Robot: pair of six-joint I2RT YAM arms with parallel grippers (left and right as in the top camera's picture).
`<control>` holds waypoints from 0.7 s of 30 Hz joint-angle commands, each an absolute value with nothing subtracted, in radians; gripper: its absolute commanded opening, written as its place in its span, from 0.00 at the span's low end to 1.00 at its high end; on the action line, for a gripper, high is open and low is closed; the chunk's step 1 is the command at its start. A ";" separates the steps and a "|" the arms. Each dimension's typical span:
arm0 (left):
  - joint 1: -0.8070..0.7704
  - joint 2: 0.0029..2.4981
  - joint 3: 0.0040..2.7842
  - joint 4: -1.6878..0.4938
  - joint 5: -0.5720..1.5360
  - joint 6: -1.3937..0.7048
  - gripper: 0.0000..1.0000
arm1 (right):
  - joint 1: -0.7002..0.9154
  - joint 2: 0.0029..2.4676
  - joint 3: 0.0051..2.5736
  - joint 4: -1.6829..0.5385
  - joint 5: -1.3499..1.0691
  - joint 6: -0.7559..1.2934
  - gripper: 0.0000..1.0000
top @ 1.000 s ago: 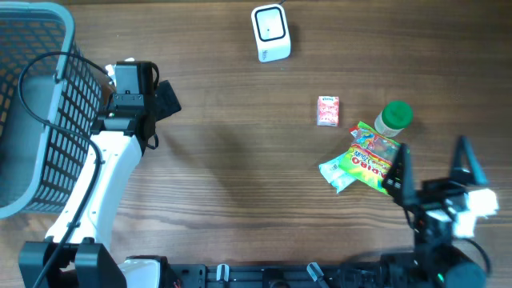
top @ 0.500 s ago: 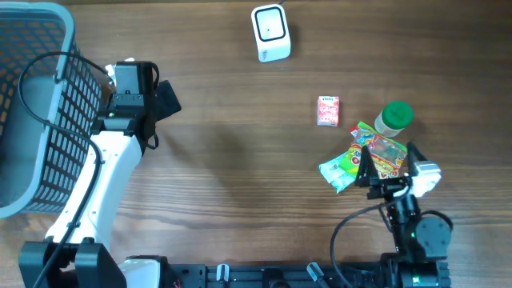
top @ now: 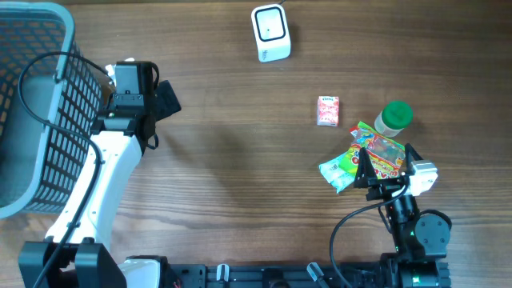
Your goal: Scan the item barcode
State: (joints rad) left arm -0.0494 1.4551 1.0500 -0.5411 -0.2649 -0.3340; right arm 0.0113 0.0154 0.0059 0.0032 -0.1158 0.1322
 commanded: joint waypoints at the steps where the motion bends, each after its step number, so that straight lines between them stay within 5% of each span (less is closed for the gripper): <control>1: -0.047 1.461 1.057 -0.538 -0.278 -0.321 1.00 | 0.008 0.005 0.005 0.008 -0.132 0.120 1.00; 21: -0.047 1.438 1.057 -0.539 -0.278 -0.321 1.00 | 0.008 0.005 0.005 0.008 -0.132 0.119 1.00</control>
State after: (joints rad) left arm -0.0494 1.4551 1.0500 -0.5411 -0.2649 -0.3340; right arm 0.0113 0.0154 0.0059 0.0032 -0.1158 0.1322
